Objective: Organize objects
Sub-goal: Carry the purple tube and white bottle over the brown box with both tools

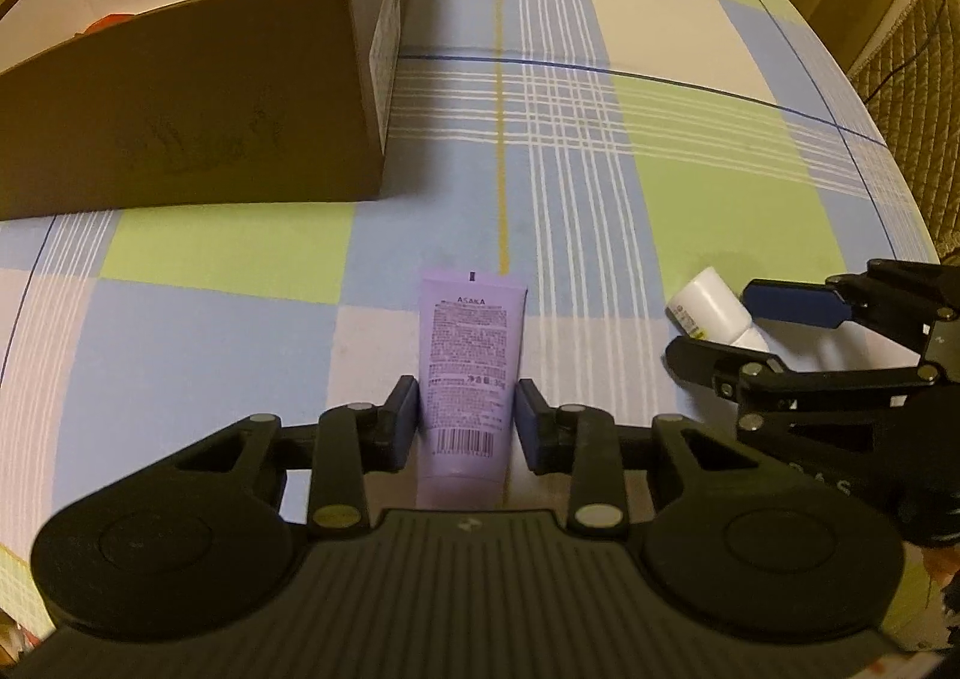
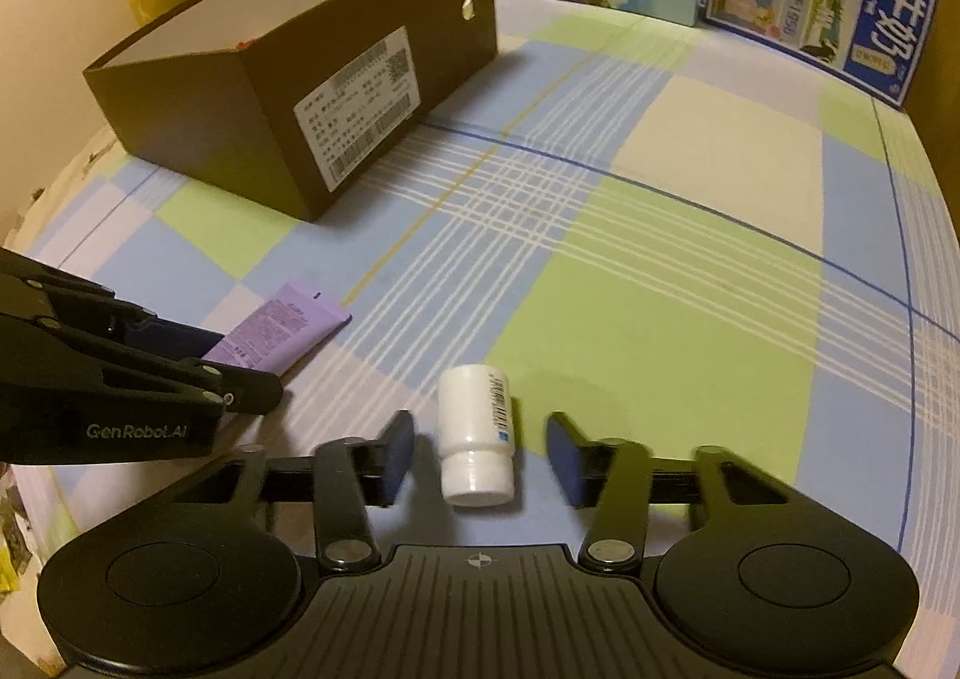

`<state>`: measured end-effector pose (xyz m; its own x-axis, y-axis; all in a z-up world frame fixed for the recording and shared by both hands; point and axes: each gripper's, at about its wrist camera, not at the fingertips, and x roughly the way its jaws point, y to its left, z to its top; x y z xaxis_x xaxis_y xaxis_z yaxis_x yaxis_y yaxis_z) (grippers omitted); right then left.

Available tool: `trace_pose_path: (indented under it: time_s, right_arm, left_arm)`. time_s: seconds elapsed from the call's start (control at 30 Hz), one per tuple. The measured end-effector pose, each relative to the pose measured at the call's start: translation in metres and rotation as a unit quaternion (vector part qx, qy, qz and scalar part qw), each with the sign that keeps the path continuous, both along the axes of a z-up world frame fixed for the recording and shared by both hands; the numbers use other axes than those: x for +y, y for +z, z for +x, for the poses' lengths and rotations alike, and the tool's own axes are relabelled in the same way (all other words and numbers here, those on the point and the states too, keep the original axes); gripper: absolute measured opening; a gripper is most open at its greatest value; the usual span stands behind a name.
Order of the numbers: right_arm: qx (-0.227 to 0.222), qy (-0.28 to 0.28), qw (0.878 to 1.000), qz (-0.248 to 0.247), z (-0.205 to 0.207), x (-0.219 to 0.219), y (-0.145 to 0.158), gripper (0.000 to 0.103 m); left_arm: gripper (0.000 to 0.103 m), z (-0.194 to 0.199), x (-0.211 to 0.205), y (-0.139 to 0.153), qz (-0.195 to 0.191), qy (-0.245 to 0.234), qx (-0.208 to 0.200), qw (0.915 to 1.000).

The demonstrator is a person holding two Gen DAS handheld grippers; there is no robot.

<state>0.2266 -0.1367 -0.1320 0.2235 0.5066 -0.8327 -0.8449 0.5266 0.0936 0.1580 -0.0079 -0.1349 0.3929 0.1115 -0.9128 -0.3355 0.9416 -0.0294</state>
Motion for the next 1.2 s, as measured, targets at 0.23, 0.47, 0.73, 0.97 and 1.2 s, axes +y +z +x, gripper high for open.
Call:
trace_pose_path:
  time_s: [0.23,0.47,0.73,0.97,1.2]
  right_arm:
    - [-0.009,0.012,1.0,-0.009,-0.002,0.003,-0.001,0.024]
    - [0.001,0.007,1.0,-0.008,-0.001,0.002,-0.001,0.024]
    - [0.013,0.001,1.0,0.004,0.0,-0.002,0.006,0.024]
    - [0.02,0.003,1.0,0.02,-0.002,0.001,0.016,0.024]
    - [0.018,0.015,0.999,0.043,-0.008,0.009,0.032,0.024]
  left_arm:
    - [0.029,0.001,0.002,0.0,0.0,0.007,0.001,1.0]
    - [0.029,-0.001,0.003,0.0,-0.006,0.006,0.0,1.0]
    - [0.029,-0.01,0.009,0.007,-0.011,0.004,-0.005,0.9999]
    - [0.029,-0.023,0.018,0.018,-0.012,0.011,-0.013,0.9998]
    - [0.029,-0.037,0.027,0.038,-0.008,0.019,-0.034,0.9992]
